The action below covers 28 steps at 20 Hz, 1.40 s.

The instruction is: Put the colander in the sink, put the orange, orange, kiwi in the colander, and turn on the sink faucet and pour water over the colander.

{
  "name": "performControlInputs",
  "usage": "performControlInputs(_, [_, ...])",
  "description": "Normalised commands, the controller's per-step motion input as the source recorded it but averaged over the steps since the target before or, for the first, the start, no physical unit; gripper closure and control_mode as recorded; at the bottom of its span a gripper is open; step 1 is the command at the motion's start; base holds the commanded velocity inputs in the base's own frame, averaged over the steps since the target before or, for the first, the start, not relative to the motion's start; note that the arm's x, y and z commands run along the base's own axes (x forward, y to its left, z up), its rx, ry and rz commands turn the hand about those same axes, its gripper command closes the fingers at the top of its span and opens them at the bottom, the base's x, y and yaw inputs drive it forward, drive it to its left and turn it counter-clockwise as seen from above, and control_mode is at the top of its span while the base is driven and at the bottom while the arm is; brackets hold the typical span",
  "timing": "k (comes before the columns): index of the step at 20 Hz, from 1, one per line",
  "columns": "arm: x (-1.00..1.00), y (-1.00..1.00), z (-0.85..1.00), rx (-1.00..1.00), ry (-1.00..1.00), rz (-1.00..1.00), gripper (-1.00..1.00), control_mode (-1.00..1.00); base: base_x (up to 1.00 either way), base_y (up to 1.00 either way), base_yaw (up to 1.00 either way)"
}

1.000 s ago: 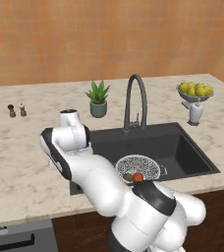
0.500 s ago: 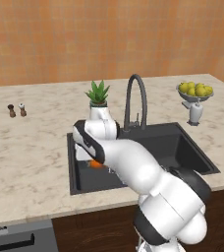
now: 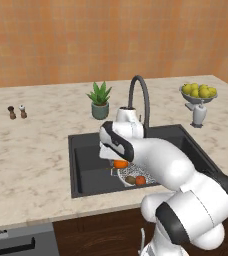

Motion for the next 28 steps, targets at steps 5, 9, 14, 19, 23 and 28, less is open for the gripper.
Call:
performControlInputs(5, [0.00,-0.37,-0.42,-0.17,-0.03,-0.27,1.00,-1.00,0.00,0.00,0.00])
performControlInputs(9, [0.00,-0.33,-0.27,-0.12,-0.02,-0.22,1.00,-1.00,0.00,0.00,0.00])
performControlInputs(14, [0.09,-0.18,0.00,0.00,0.01,-0.02,1.00,-1.00,0.00,0.00,0.00])
performControlInputs(19, [0.08,-0.11,-0.02,0.00,0.00,0.00,1.00,-1.00,0.00,0.00,0.00])
performControlInputs(23, [0.07,0.00,0.00,0.00,0.00,0.00,1.00,-1.00,0.00,0.00,0.00])
performControlInputs(28, [0.15,-0.04,-0.05,0.00,0.00,0.00,1.00,-1.00,0.00,0.00,0.00])
